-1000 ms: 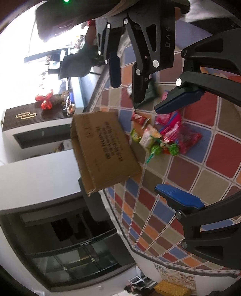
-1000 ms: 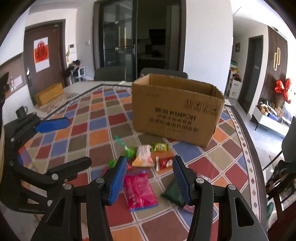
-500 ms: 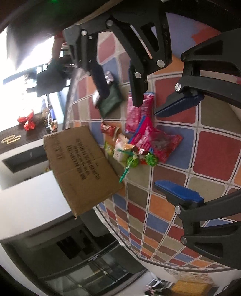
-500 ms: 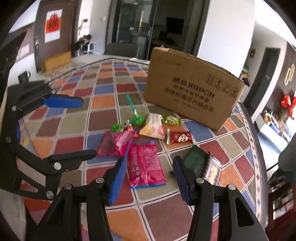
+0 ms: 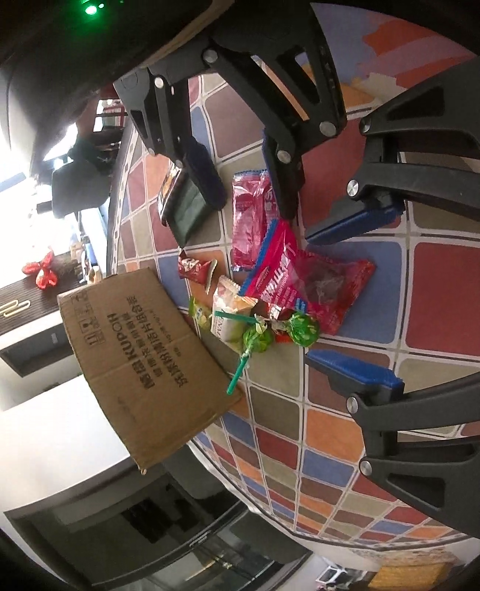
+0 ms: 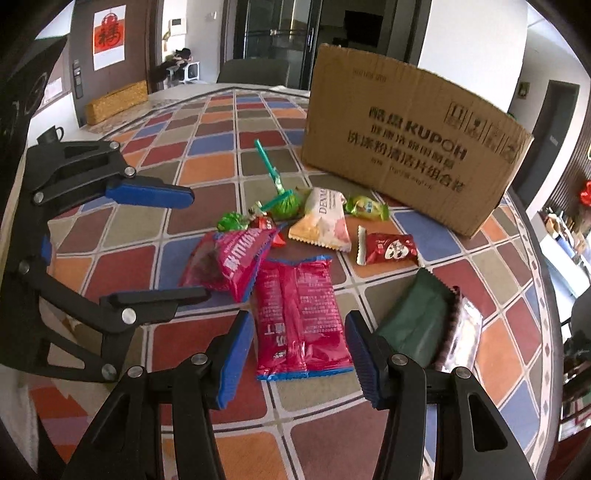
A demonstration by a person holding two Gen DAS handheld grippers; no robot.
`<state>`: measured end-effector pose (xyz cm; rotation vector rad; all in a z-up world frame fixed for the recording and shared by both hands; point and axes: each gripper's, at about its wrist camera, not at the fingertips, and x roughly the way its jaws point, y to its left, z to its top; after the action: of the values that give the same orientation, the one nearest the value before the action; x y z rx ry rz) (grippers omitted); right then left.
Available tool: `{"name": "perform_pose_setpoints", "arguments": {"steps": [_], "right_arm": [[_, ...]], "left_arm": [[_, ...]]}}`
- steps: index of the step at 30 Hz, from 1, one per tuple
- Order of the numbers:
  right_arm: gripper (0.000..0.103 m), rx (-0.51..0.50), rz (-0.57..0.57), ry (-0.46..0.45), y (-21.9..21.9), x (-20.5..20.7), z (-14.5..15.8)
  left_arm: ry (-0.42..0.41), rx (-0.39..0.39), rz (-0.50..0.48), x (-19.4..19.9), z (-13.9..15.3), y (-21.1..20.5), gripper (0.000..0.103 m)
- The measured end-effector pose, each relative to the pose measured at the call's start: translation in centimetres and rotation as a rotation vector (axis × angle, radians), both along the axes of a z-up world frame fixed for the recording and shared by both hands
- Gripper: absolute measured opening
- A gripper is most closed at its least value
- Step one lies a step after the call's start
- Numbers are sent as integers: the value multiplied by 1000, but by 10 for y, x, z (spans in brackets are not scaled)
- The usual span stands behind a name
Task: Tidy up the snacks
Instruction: 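Grasp the pink snack bag with the right tool while the left tool grasps the red bag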
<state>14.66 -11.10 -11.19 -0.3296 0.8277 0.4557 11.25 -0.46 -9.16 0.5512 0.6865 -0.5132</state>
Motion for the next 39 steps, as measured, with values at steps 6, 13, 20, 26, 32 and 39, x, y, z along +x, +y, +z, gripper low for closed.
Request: {"name": "perform_pose_setpoints", "arguments": {"steps": [6, 13, 20, 26, 32, 39], "right_arm": [[58, 2, 11, 7, 2, 7, -4], [58, 40, -2, 41, -1, 17, -9], [51, 84, -28, 66, -5, 21, -12], [43, 131, -61, 82, -12, 22, -11], [43, 174, -101, 88, -20, 19, -8], [42, 197, -115, 58, -24, 11, 5]], "left_arm": [[15, -7, -36, 7, -2, -4, 53], [72, -35, -39, 17, -10, -6, 43], [118, -103, 23, 21, -9, -2, 34], [127, -141, 96, 19, -8, -2, 32], [125, -183, 145, 13, -2, 0, 31], [91, -217, 191, 3, 16, 2, 31]]}}
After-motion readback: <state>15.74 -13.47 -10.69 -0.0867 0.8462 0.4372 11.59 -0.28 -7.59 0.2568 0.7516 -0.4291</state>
